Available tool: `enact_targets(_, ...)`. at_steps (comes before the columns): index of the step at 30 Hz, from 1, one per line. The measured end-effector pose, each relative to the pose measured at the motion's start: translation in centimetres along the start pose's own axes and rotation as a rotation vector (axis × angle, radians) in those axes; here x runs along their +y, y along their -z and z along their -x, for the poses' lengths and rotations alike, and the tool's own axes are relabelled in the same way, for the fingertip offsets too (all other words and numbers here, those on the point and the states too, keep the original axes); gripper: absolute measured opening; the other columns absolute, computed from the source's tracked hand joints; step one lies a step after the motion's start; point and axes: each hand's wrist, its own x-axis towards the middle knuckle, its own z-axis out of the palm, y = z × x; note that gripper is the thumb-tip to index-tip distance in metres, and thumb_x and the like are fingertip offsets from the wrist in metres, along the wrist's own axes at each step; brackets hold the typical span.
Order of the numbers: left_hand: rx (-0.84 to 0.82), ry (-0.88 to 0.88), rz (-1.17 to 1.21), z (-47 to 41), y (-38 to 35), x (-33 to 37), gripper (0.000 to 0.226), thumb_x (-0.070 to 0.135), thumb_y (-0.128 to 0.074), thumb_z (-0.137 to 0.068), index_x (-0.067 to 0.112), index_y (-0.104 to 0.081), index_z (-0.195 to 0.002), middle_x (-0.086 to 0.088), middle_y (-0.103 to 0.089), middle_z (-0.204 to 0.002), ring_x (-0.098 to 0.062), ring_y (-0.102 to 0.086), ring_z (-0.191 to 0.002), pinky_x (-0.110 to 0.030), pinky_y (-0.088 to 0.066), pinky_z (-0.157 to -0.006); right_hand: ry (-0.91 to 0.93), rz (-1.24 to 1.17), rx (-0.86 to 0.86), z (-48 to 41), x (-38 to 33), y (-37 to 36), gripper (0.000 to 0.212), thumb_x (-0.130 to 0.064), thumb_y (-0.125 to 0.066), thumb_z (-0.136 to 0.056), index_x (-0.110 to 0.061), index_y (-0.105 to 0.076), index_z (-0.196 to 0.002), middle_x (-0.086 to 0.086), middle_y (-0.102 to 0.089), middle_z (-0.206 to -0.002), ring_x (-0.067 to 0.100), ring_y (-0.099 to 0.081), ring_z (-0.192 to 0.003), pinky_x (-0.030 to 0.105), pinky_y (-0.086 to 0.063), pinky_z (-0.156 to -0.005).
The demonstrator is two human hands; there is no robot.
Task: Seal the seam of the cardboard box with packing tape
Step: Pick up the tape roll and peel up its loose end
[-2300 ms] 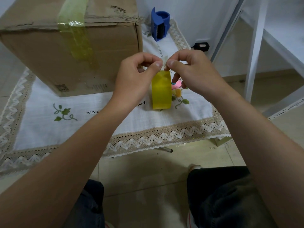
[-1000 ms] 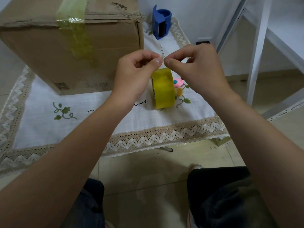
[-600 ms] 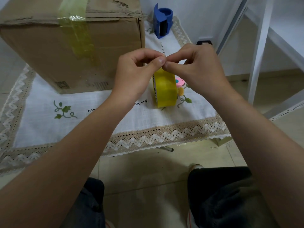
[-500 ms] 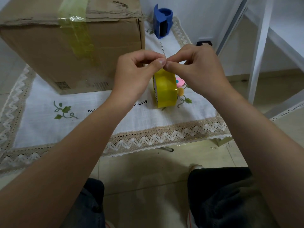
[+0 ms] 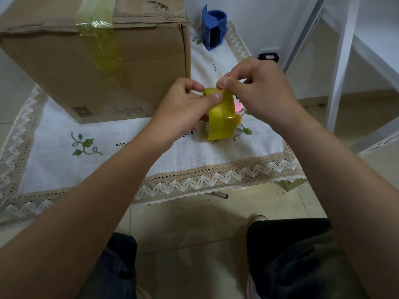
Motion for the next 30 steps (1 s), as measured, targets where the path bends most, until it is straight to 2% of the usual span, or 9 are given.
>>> enact_targets(3,-0.025,-0.022,0.070,-0.11,0.13,-0.01,0.048,0.030,-0.078,-0.090,0.020,-0.051,-0.129,0.006,-0.079,-0.093,-0.007,-0.074,-0.076,-0.025,-0.055,-0.060,-0.017,-0.022,-0.011,0.03,-0.12,0.03,0.013,-0.033,-0.073,-0.096,-0.030,-0.077,-0.084,-0.012,-0.065,-0.109,-0.001,-0.057,-0.087,0.026,-0.043,-0.085)
enact_targets(6,-0.079,-0.004,0.105,-0.21,0.34,-0.16,0.053,0.028,-0.081,-0.088,0.022,-0.053,-0.132,0.004,-0.081,-0.095,-0.007,-0.074,-0.076,-0.026,-0.056,-0.066,-0.044,-0.042,0.002,0.05,-0.05,0.02,0.016,-0.033,-0.074,-0.094,-0.034,-0.074,-0.077,-0.014,-0.065,-0.109,-0.004,-0.055,-0.082,0.024,-0.042,-0.082)
enact_targets(8,-0.100,0.016,0.113,-0.19,0.36,-0.18,0.052,0.027,-0.082,-0.087,0.023,-0.056,-0.131,0.004,-0.081,-0.097,-0.006,-0.074,-0.077,-0.025,-0.055,-0.066,-0.056,-0.059,0.015,0.18,-0.08,-0.01,0.011,-0.028,-0.075,-0.093,-0.029,-0.077,-0.082,-0.013,-0.065,-0.109,-0.007,-0.057,-0.081,0.017,-0.043,-0.076)
enact_targets(11,-0.107,0.028,0.133,-0.08,0.28,-0.06,0.050,0.025,-0.083,-0.086,0.023,-0.058,-0.129,0.003,-0.081,-0.097,-0.004,-0.073,-0.075,-0.022,-0.053,-0.062,-0.054,-0.134,0.005,0.47,-0.25,0.13,0.007,-0.016,-0.075,-0.094,-0.020,-0.081,-0.094,-0.013,-0.065,-0.100,-0.018,-0.060,-0.073,0.004,-0.044,-0.054)
enact_targets(16,-0.116,0.039,0.185,0.28,0.13,-0.07,0.047,0.022,-0.084,-0.085,0.024,-0.059,-0.125,0.001,-0.081,-0.100,-0.007,-0.073,-0.075,-0.025,-0.052,-0.064,-0.166,-0.239,-0.020,0.50,-0.29,0.24,0.010,-0.017,-0.078,-0.092,-0.013,-0.077,-0.101,-0.004,-0.067,-0.087,-0.008,-0.057,-0.049,0.009,-0.042,-0.042)
enact_targets(20,-0.111,0.027,0.303,0.44,0.01,0.18,0.036,0.015,-0.080,-0.088,0.019,-0.050,-0.107,0.007,-0.080,-0.080,-0.007,-0.070,-0.066,-0.023,-0.051,-0.058,-0.330,-0.229,-0.027,-0.19,-0.11,0.53,0.037,-0.049,-0.079,-0.086,-0.016,-0.065,-0.097,0.000,-0.067,-0.091,0.011,-0.062,-0.060,0.025,-0.046,-0.050)
enact_targets(23,-0.116,-0.023,0.306,0.39,0.09,0.40,0.036,0.010,-0.078,-0.090,0.018,-0.044,-0.098,0.010,-0.079,-0.075,-0.008,-0.070,-0.069,-0.021,-0.052,-0.057,-0.438,-0.241,-0.167,0.00,-0.20,0.76,0.054,-0.063,-0.066,-0.090,-0.011,-0.072,-0.100,0.004,-0.073,-0.090,0.021,-0.066,-0.065,0.034,-0.049,-0.062)
enact_targets(28,-0.151,-0.021,0.210,0.57,-0.24,0.46,0.034,0.013,-0.081,-0.087,0.019,-0.049,-0.099,0.012,-0.078,-0.075,-0.009,-0.075,-0.078,-0.025,-0.055,-0.061,-0.365,-0.388,-0.125,0.19,-0.48,0.46,0.028,-0.040,-0.073,-0.087,-0.012,-0.072,-0.091,0.005,-0.064,-0.083,0.024,-0.065,-0.070,0.041,-0.044,-0.065)
enact_targets(30,-0.120,-0.017,0.215,0.53,-0.41,0.80,0.027,0.023,-0.078,-0.091,0.017,-0.056,-0.107,0.010,-0.079,-0.078,-0.009,-0.076,-0.079,-0.028,-0.055,-0.063,-0.340,-0.438,-0.115,0.06,-0.25,0.44,0.031,-0.038,-0.075,-0.084,-0.008,-0.073,-0.092,0.008,-0.065,-0.087,0.031,-0.071,-0.078,0.044,-0.045,-0.067)
